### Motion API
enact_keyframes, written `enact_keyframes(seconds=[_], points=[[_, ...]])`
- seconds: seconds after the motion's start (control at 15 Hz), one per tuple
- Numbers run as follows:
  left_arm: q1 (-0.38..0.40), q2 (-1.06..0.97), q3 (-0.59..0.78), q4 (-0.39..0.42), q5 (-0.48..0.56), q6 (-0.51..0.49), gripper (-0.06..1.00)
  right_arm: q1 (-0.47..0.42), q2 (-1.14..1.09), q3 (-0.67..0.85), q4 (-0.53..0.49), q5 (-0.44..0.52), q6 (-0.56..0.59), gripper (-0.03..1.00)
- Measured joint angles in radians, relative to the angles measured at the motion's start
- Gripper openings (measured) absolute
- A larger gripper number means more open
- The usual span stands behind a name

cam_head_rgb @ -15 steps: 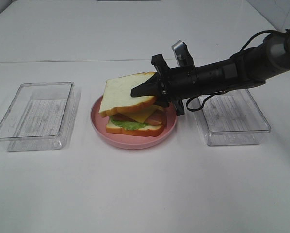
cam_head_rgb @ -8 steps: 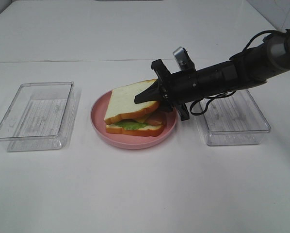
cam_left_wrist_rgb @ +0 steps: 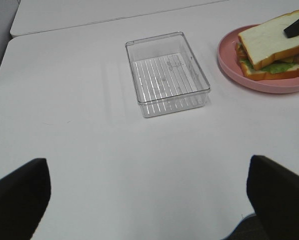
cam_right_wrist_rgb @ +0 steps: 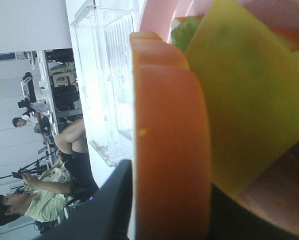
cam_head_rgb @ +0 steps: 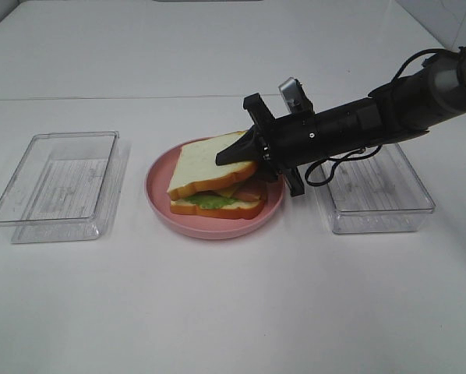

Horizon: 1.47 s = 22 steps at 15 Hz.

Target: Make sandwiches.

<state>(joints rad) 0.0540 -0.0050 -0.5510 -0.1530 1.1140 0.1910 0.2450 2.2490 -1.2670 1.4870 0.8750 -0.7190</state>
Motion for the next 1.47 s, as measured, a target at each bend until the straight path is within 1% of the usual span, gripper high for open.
enact_keyframes(seconds=[0.07,0.13,0.2,0.27,0.4,0.53,0.67,0.8,1.0,1.07,1.13,1.2,1.33,1.47], points=[[0.0,0.0,0.0,0.0,0.0,0.0,0.99,0.0,0.0,0.0,0.0,0.002,0.0,0.44],[0.0,0.0,0.0,0.0,0.0,0.0,0.99,0.0,0.0,0.0,0.0,0.008,0.0,0.57],[0.0,0.0,0.0,0.0,0.0,0.0,0.99,0.0,0.0,0.0,0.0,0.018,0.0,0.68],[0.0,0.0,0.0,0.0,0.0,0.0,0.99,0.0,0.0,0.0,0.0,0.035,0.0,0.73],[0.0,0.0,0.0,0.0,0.0,0.0,0.99,0.0,-0.004,0.0,-0.004,0.057,0.002,0.76],[0.0,0.0,0.0,0.0,0.0,0.0,0.99,0.0,-0.031,0.0,-0.026,0.053,0.013,0.77],[0.0,0.0,0.0,0.0,0.0,0.0,0.99,0.0,-0.071,0.0,-0.104,0.018,0.067,0.77],[0.0,0.0,0.0,0.0,0.0,0.0,0.99,0.0,-0.116,0.0,-0.208,-0.017,0.156,0.77],[0.0,0.0,0.0,0.0,0.0,0.0,0.99,0.0,-0.181,-0.011,-0.391,-0.021,0.287,0.77],[0.0,0.0,0.0,0.0,0.0,0.0,0.99,0.0,-0.2,-0.011,-0.423,-0.021,0.314,0.77],[0.0,0.0,0.0,0.0,0.0,0.0,0.99,0.0,-0.236,-0.011,-0.501,-0.02,0.363,0.77],[0.0,0.0,0.0,0.0,0.0,0.0,0.99,0.0,-0.334,-0.011,-0.687,-0.017,0.459,0.77],[0.0,0.0,0.0,0.0,0.0,0.0,0.99,0.0,-0.467,-0.011,-0.867,0.002,0.542,0.77],[0.0,0.0,0.0,0.0,0.0,0.0,0.99,0.0,-0.613,-0.011,-1.08,0.013,0.647,0.77]])
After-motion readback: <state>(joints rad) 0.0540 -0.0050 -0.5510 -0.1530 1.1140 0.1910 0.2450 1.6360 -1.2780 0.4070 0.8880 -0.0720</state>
